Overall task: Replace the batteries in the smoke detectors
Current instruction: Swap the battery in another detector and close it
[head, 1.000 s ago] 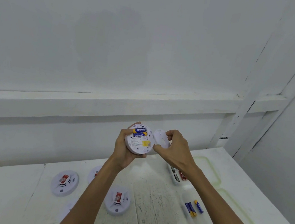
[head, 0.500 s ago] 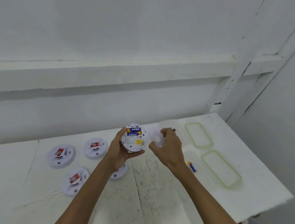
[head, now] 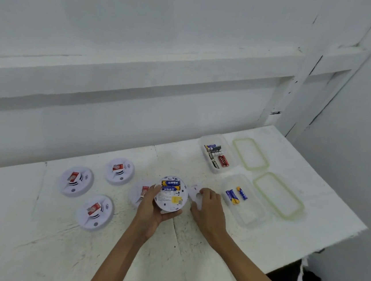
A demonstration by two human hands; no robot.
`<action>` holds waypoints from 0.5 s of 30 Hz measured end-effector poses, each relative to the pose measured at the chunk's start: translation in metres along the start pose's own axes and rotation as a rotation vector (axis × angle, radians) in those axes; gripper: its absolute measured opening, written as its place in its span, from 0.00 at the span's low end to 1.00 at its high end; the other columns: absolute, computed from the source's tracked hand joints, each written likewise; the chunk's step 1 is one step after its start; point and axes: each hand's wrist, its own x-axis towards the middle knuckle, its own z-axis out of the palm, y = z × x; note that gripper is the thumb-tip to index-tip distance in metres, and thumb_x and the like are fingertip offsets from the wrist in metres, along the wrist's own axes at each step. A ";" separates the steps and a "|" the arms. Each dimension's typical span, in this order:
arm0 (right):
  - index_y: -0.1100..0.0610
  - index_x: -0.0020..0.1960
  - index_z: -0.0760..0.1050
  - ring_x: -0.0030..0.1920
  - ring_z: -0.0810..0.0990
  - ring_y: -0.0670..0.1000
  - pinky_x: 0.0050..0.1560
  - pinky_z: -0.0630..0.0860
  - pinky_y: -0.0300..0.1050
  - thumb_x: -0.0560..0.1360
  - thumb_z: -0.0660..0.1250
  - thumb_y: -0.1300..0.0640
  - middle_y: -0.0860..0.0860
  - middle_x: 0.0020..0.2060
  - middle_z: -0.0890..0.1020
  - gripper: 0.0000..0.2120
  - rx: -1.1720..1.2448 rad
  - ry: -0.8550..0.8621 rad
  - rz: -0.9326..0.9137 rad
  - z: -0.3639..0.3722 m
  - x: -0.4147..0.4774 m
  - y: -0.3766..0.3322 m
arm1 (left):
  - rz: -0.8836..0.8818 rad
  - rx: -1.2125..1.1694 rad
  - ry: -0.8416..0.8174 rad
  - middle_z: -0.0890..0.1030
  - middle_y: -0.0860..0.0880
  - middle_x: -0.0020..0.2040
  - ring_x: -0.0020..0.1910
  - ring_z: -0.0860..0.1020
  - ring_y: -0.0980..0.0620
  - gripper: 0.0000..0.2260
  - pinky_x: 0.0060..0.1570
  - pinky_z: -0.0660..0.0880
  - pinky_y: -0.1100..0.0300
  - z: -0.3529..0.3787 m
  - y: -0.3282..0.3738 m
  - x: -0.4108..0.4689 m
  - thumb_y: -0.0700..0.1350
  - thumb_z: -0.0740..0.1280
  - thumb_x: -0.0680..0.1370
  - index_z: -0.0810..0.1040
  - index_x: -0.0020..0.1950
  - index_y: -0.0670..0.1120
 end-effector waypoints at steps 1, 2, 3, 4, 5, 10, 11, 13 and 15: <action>0.57 0.63 0.72 0.60 0.70 0.52 0.49 0.68 0.39 0.77 0.67 0.55 0.52 0.62 0.76 0.16 -0.014 0.009 0.006 0.002 -0.001 0.002 | -0.006 -0.005 0.000 0.84 0.38 0.60 0.59 0.81 0.34 0.16 0.43 0.84 0.42 0.000 -0.001 -0.001 0.49 0.59 0.85 0.77 0.66 0.42; 0.58 0.63 0.72 0.62 0.70 0.53 0.51 0.69 0.39 0.77 0.67 0.55 0.52 0.63 0.75 0.16 -0.030 0.013 0.011 0.004 -0.001 0.004 | -0.011 -0.010 -0.005 0.84 0.38 0.59 0.58 0.81 0.34 0.16 0.43 0.84 0.42 -0.001 -0.003 -0.002 0.49 0.58 0.85 0.77 0.66 0.42; 0.58 0.63 0.72 0.63 0.70 0.53 0.54 0.71 0.41 0.78 0.66 0.54 0.53 0.64 0.75 0.16 -0.051 0.018 0.008 0.006 -0.001 0.005 | -0.013 -0.014 -0.012 0.84 0.38 0.58 0.58 0.81 0.34 0.16 0.43 0.84 0.42 -0.001 -0.004 -0.003 0.49 0.58 0.85 0.77 0.66 0.42; 0.59 0.64 0.73 0.65 0.69 0.54 0.59 0.72 0.44 0.79 0.65 0.53 0.54 0.65 0.75 0.16 -0.084 0.018 0.000 0.007 -0.001 0.006 | -0.014 -0.018 -0.016 0.85 0.39 0.58 0.58 0.81 0.35 0.15 0.44 0.84 0.41 -0.001 -0.004 -0.004 0.48 0.59 0.85 0.78 0.65 0.43; 0.59 0.65 0.73 0.68 0.68 0.56 0.64 0.71 0.46 0.80 0.64 0.53 0.55 0.68 0.74 0.16 -0.124 0.014 -0.009 0.009 -0.001 0.007 | -0.017 -0.021 -0.016 0.85 0.39 0.57 0.58 0.81 0.35 0.14 0.44 0.84 0.41 -0.002 -0.005 -0.004 0.48 0.59 0.85 0.78 0.64 0.43; 0.59 0.64 0.75 0.72 0.66 0.59 0.70 0.68 0.53 0.80 0.65 0.51 0.57 0.71 0.72 0.17 -0.101 0.052 0.004 0.011 0.000 0.009 | -0.036 -0.015 -0.028 0.85 0.39 0.58 0.58 0.81 0.36 0.15 0.47 0.84 0.41 -0.002 -0.008 -0.005 0.49 0.59 0.84 0.78 0.64 0.43; 0.59 0.62 0.76 0.71 0.68 0.58 0.69 0.69 0.54 0.79 0.66 0.52 0.56 0.68 0.74 0.15 -0.050 0.094 -0.012 0.010 0.001 0.008 | -0.035 -0.007 -0.030 0.85 0.39 0.58 0.58 0.81 0.36 0.15 0.47 0.84 0.41 -0.003 -0.009 -0.005 0.49 0.58 0.84 0.78 0.65 0.43; 0.56 0.59 0.77 0.64 0.71 0.54 0.64 0.73 0.51 0.78 0.68 0.55 0.51 0.61 0.78 0.11 0.071 0.168 -0.078 0.006 0.004 0.003 | -0.028 0.011 -0.029 0.85 0.39 0.58 0.57 0.82 0.37 0.15 0.46 0.84 0.42 -0.003 -0.010 -0.004 0.49 0.58 0.85 0.78 0.65 0.43; 0.54 0.57 0.77 0.58 0.72 0.49 0.57 0.72 0.42 0.79 0.67 0.57 0.48 0.55 0.79 0.08 0.184 0.184 -0.117 -0.002 0.005 -0.007 | -0.021 0.029 -0.026 0.84 0.38 0.59 0.57 0.82 0.37 0.15 0.46 0.84 0.43 -0.003 -0.011 -0.003 0.48 0.59 0.84 0.77 0.67 0.43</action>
